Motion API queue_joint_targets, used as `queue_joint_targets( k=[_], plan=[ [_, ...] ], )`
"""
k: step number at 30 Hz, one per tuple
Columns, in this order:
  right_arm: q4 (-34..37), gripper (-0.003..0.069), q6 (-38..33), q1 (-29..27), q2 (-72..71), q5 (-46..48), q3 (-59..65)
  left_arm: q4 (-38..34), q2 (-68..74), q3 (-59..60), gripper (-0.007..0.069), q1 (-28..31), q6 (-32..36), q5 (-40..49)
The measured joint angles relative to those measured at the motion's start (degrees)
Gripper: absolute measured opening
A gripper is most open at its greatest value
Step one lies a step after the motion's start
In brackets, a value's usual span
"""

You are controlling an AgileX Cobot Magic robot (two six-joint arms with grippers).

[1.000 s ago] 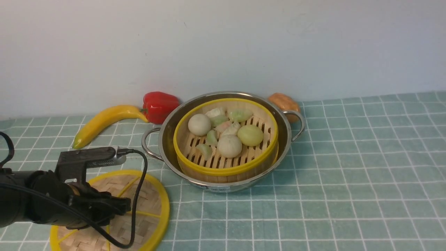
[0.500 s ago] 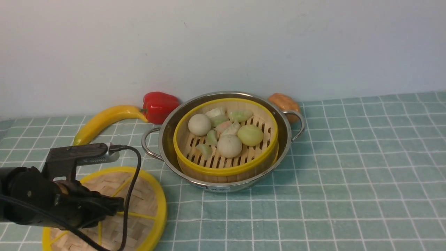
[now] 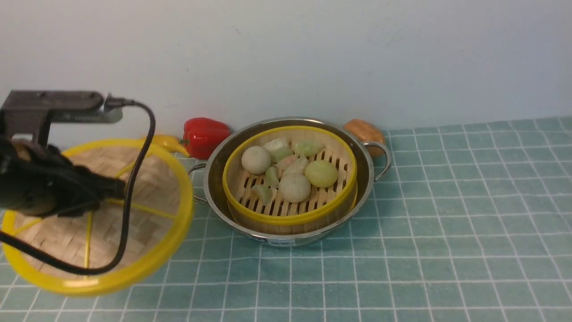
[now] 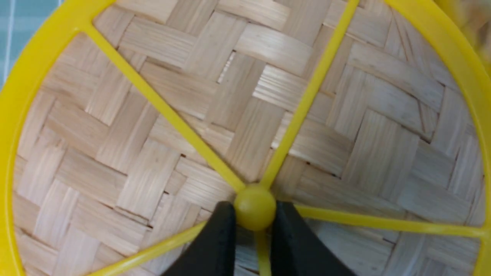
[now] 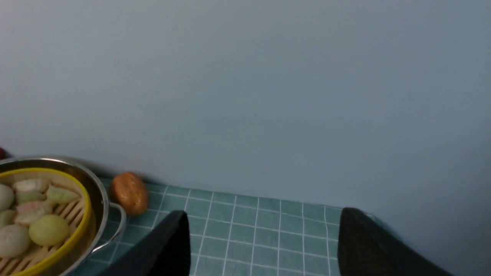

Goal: Place the steamer in the pot on the blue tablecloth, and put the lid on the steamer.
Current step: 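Grasp the bamboo steamer lid lying on the table by its centre knob, then place the yellow bamboo steamer lid onto the steamer in the pot with the left gripper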

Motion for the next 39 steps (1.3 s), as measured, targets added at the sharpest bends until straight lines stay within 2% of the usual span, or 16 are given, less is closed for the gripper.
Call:
queue_joint_targets(
  k=[4, 9, 12, 19, 25, 39],
  plan=[
    [0.1, 0.0504, 0.2, 0.0, -0.5, -0.1, 0.3, -3.6, 8.6, -12.0, 0.0107, -7.1, 3.3, 1.4],
    [1.6, 0.0504, 0.3, 0.0, -0.7, -0.1, 0.3, -4.8, 23.5, -26.5, 0.0107, -14.2, 3.8, 3.3],
    [3.5, 0.0504, 0.3, 0.0, -0.7, -0.1, 0.3, -5.6, 31.3, -35.4, 0.0107, -16.0, 3.9, 6.9],
    [4.8, 0.0504, 0.3, 0.0, -0.7, -0.1, 0.3, -8.7, 43.0, -51.6, 0.0107, -16.3, 6.4, 15.1],
    [4.8, 0.0504, 0.3, 0.0, -0.7, -0.1, 0.3, -11.0, 47.0, -54.2, 0.0107, -16.3, 7.7, 16.4],
    [6.5, 0.0504, 0.3, 0.0, -0.7, -0.1, 0.3, -9.0, 50.5, -54.5, 0.0106, -16.3, 7.6, 13.8]
  ],
)
